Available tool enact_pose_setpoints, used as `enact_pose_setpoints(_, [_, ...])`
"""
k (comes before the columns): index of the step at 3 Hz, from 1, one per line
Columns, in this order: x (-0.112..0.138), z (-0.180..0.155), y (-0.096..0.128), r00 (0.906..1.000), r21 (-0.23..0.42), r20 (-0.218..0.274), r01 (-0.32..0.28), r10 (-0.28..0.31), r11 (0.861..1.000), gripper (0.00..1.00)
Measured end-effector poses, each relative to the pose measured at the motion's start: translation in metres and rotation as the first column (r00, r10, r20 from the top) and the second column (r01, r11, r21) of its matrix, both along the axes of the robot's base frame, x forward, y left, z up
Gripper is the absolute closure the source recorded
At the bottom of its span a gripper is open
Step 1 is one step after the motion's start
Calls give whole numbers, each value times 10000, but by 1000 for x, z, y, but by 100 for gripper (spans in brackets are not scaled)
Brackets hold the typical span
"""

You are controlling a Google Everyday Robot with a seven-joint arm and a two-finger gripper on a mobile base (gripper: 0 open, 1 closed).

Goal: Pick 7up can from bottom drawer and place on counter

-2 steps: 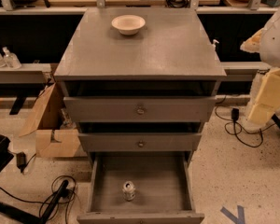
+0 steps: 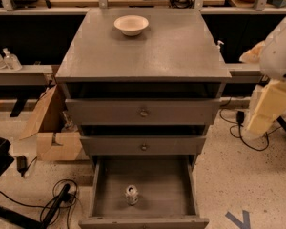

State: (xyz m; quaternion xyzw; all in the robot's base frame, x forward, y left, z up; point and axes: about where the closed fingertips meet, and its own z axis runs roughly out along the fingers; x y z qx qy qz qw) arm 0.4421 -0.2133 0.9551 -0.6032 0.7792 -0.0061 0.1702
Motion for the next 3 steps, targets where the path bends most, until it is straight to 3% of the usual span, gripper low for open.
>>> enact_pose_setpoints(1, [4,-61,4,9989,1542,-201,-387,423,9873,0])
enact_pose_setpoints(2, [12,-149,13,9980,4374,363,-631,525,8971,0])
enact_pose_setpoints(3, [26,-192,17,9912,6111,1276,-1070,358,7843,0])
